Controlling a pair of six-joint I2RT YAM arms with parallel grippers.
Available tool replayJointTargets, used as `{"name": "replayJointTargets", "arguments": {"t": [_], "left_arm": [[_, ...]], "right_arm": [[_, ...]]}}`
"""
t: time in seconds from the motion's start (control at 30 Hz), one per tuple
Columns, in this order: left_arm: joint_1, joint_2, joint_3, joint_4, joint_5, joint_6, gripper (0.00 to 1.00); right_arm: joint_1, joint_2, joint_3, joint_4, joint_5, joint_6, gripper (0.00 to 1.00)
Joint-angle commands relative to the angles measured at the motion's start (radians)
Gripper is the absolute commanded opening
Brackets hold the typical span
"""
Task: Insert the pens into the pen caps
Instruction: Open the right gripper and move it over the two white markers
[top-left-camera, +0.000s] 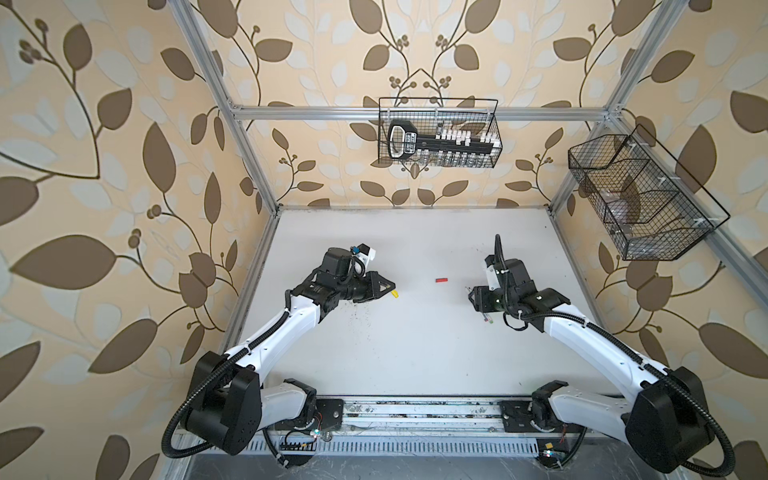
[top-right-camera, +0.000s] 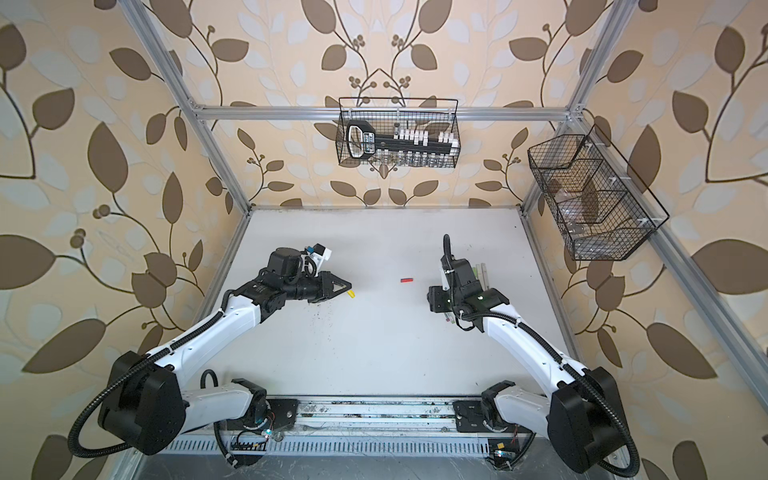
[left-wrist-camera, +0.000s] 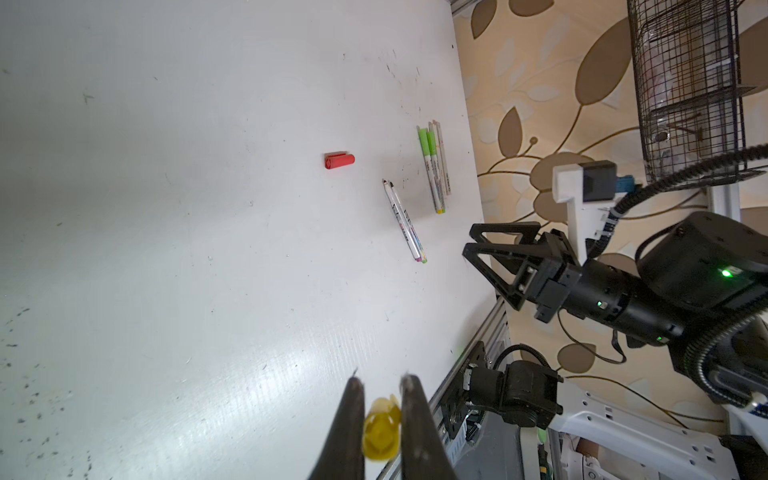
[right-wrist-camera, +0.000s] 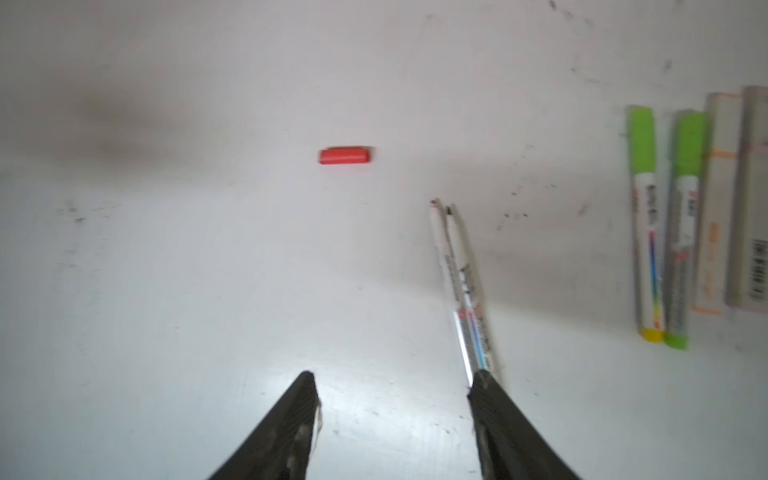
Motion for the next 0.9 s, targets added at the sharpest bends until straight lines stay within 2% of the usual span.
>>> {"name": "replayJointTargets", "arguments": {"t": [0.0,0.13,0.23,0.33,0.57,0.87], "left_arm": [[-0.003,-0.027,0.017,0.004,0.014,0.033,0.0],[-0.003,-0.047,0.014,0.004,0.023,0.041,0.0],[-0.003,-0.054,0.007,0.007,0.021,0.044,0.0],[-0.003,-0.055,0.001,0.02,0.021,0.041,0.0],[-0.003,-0.053,0.0,0.026,0.023,0.046,0.0],[-0.003,-0.054,-0.004,0.028,0.018,0.047,0.0]], "right_arm": [[-0.024,0.054,0.005,-0.058,0.124,-0.051,0.57],[-0.037,0.173,0.039,-0.066,0.166,-0.092,0.48],[-0.034,0.228,0.05,-0.041,0.13,-0.113,0.4],[-0.031,0.261,0.06,-0.019,0.087,-0.125,0.4],[-0.03,0.321,0.084,-0.017,0.114,-0.126,0.41],[-0.056,0.398,0.102,-0.007,0.113,-0.153,0.34]]}}
